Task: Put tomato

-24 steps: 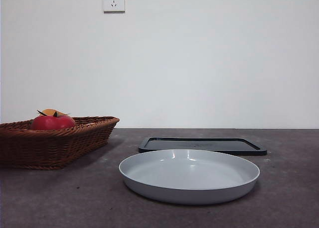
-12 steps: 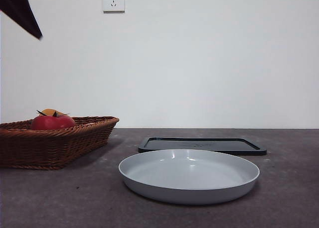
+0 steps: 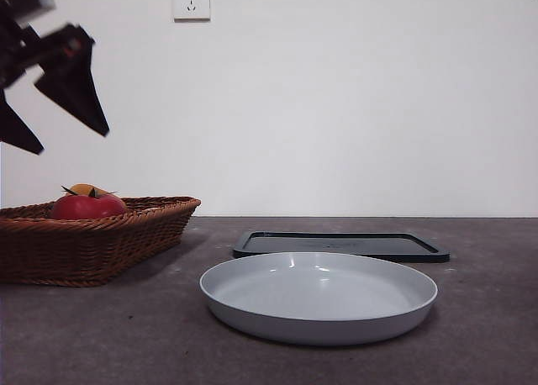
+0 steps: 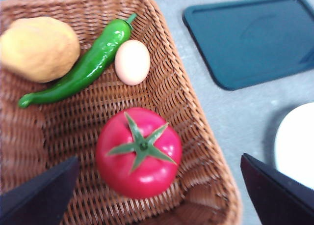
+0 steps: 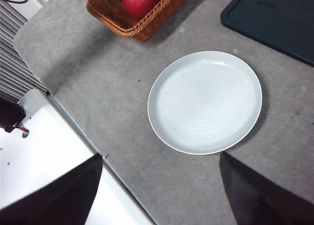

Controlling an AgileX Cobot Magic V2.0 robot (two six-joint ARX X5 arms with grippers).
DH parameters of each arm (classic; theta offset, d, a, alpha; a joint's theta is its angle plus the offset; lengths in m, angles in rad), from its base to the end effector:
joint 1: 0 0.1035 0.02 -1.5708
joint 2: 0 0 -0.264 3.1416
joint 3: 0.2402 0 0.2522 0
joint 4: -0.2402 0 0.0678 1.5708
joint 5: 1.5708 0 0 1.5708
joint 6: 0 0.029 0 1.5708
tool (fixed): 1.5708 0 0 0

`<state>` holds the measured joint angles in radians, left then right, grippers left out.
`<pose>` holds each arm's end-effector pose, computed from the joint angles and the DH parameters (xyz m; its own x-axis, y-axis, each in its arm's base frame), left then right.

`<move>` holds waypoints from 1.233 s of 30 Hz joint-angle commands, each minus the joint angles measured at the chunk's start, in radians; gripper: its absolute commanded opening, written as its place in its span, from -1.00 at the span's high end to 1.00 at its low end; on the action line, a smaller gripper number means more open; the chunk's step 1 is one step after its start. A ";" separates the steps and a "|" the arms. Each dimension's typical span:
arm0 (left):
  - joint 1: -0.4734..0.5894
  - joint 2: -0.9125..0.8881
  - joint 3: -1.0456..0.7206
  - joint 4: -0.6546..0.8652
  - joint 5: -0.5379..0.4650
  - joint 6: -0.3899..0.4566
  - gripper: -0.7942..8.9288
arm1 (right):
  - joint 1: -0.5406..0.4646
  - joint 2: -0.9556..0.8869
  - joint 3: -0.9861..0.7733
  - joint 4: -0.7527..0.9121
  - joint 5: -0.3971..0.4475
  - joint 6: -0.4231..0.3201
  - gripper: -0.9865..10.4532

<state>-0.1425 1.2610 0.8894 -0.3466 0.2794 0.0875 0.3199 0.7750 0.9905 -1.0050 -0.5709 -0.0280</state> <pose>0.2578 -0.0451 0.2589 0.6773 -0.3758 -0.6325 0.3977 0.9103 -0.1150 0.1116 0.0535 0.3338 0.3925 0.6993 -0.5974 -0.6445 0.6725 0.3638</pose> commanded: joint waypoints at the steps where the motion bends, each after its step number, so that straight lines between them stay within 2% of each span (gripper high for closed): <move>1: -0.006 0.049 0.020 0.041 -0.003 0.037 -0.25 | 0.005 0.008 0.019 0.009 0.002 -0.006 0.16; 6: -0.014 0.120 0.020 0.089 -0.048 0.058 -0.25 | 0.005 0.008 0.019 0.009 0.002 -0.005 0.16; 28: -0.030 0.316 0.020 0.177 -0.047 0.057 -0.24 | 0.005 0.008 0.019 0.009 0.002 -0.002 0.16; 30: -0.034 0.316 0.020 0.182 -0.047 0.057 -0.17 | 0.005 0.008 0.019 0.009 0.002 -0.002 0.16; 34: -0.035 0.316 0.020 0.190 -0.047 0.055 0.15 | 0.005 0.008 0.019 0.010 0.002 -0.002 0.16; 37: -0.035 0.315 0.021 0.189 -0.047 0.053 0.22 | 0.005 0.008 0.019 0.010 0.002 -0.002 0.16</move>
<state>-0.1749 1.5642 0.8909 -0.1658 0.2337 0.1333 0.3199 0.7750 0.9905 -1.0050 -0.5709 -0.0277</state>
